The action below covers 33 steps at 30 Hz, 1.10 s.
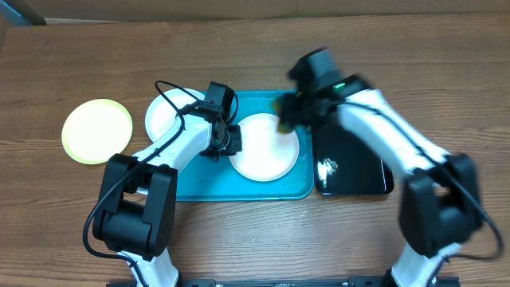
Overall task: Clean dirty plates on tray and stack at the side
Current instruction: 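Return the sponge to the black tray and lift the right gripper away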
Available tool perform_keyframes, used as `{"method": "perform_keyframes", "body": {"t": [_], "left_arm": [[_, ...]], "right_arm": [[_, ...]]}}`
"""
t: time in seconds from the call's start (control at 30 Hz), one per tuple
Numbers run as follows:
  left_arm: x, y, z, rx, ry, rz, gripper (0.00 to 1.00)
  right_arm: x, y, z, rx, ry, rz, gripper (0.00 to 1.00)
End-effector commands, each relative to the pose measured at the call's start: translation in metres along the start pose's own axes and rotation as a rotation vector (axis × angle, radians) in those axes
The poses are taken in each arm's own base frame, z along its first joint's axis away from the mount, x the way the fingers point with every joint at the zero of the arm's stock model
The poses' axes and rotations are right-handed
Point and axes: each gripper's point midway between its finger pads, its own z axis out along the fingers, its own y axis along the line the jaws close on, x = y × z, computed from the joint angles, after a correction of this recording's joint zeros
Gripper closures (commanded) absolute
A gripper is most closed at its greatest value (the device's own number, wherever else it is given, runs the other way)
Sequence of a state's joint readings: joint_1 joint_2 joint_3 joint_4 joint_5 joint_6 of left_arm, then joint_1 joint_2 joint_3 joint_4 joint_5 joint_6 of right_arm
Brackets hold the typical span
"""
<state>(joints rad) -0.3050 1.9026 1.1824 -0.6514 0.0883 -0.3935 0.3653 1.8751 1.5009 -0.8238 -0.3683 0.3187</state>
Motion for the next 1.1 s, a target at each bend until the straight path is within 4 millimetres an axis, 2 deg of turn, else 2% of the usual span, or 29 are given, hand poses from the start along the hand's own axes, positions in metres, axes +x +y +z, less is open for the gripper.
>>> {"method": "perform_keyframes", "body": {"t": [0.0, 0.13, 0.2, 0.37, 0.43, 0.53, 0.6, 0.67, 0.77, 0.8, 0.83, 0.87, 0.93, 0.97, 1.0, 1.07], "left_arm": [[0.005, 0.007, 0.007, -0.027, 0.019, -0.008, 0.76], [0.004, 0.007, 0.007, -0.027, 0.018, -0.008, 0.68], [0.004, 0.007, 0.007, -0.026, 0.015, -0.008, 0.65], [0.004, 0.007, 0.007, -0.026, 0.015, -0.008, 0.64], [0.004, 0.007, 0.007, -0.026, 0.015, -0.008, 0.68], [0.003, 0.007, 0.007, -0.026, 0.014, -0.005, 0.70], [0.002, 0.006, 0.007, -0.024, 0.010, 0.012, 0.70], [0.002, 0.006, 0.007, -0.023, 0.008, 0.019, 0.71], [0.002, 0.006, 0.007, -0.023, 0.008, 0.019, 0.82], [0.002, 0.006, 0.007, -0.023, 0.008, 0.019, 0.84], [0.002, 0.006, 0.007, -0.023, 0.009, 0.019, 0.90], [0.002, 0.006, 0.007, -0.023, 0.009, 0.019, 0.92], [0.002, 0.006, 0.007, -0.023, 0.009, 0.019, 0.94], [0.002, 0.006, 0.007, -0.023, 0.009, 0.019, 0.95], [0.002, 0.006, 0.007, -0.022, 0.009, 0.019, 0.95], [0.002, 0.005, 0.007, -0.019, 0.010, 0.019, 0.96]], "right_arm": [[-0.009, -0.032, -0.044, 0.107, -0.052, 0.008, 0.96], [0.013, -0.100, -0.057, 0.303, 0.016, 0.138, 0.96], [0.024, -0.124, -0.057, 0.356, 0.043, 0.183, 0.96], [0.058, -0.156, -0.028, 0.380, 0.092, 0.222, 0.96], [0.068, -0.165, -0.014, 0.379, 0.088, 0.222, 0.96], [0.079, -0.175, 0.002, 0.375, 0.072, 0.217, 0.91], [0.081, -0.177, 0.005, 0.374, 0.067, 0.216, 0.90], [0.077, -0.175, 0.004, 0.371, 0.059, 0.214, 0.79], [0.063, -0.169, -0.007, 0.362, 0.044, 0.215, 0.49], [0.056, -0.166, -0.014, 0.363, 0.041, 0.217, 0.42], [0.044, -0.161, -0.027, 0.363, 0.030, 0.224, 0.30], [0.035, -0.159, -0.038, 0.364, 0.019, 0.231, 0.22], [0.017, -0.158, -0.060, 0.364, -0.016, 0.252, 0.14], [0.000, -0.163, -0.085, 0.368, -0.058, 0.283, 0.05], [-0.007, -0.167, -0.096, 0.371, -0.079, 0.302, 0.00], [-0.017, -0.182, -0.120, 0.381, -0.121, 0.349, 0.00]]}}
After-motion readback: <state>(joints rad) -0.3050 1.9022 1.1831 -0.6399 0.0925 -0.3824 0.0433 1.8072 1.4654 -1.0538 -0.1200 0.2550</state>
